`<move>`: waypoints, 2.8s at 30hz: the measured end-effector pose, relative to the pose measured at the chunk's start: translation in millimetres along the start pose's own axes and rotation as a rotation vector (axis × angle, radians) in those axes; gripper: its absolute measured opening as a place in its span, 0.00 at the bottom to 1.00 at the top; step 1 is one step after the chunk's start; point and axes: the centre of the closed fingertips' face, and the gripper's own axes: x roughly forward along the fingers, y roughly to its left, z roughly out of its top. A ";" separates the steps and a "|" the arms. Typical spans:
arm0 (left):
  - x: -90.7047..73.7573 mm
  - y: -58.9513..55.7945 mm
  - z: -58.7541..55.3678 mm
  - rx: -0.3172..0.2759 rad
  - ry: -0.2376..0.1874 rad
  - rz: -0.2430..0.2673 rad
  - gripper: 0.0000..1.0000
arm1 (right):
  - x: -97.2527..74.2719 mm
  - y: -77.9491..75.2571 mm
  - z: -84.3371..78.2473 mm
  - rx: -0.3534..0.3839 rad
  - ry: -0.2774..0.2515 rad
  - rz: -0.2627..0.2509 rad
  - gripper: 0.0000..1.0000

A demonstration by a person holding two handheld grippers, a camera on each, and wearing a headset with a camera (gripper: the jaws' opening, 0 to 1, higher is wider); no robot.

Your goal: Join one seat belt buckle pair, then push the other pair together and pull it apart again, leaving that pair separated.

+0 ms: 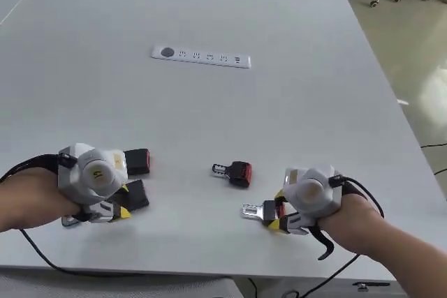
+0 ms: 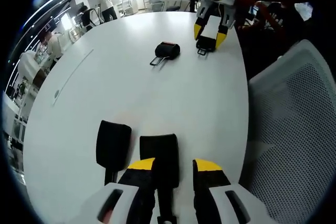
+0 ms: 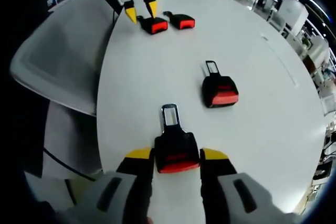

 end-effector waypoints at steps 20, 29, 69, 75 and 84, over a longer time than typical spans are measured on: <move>-18.4 4.3 -5.9 -0.003 0.000 0.048 0.36 | -1.0 -0.8 2.4 -0.005 -0.005 -0.003 0.36; -11.0 2.9 -11.1 -0.001 0.034 0.040 0.40 | -2.7 -2.7 1.2 -0.007 -0.002 -0.006 0.36; -1.1 4.9 -20.5 0.124 0.067 -0.004 0.32 | 5.1 -4.8 -14.4 -0.019 0.040 0.050 0.36; -0.2 5.3 -20.2 0.140 0.061 -0.013 0.32 | 5.4 -4.8 -14.4 -0.017 0.047 0.059 0.36; -1.1 1.4 -18.6 0.157 0.100 -0.026 0.32 | 8.8 0.6 -5.6 -0.011 0.064 0.048 0.36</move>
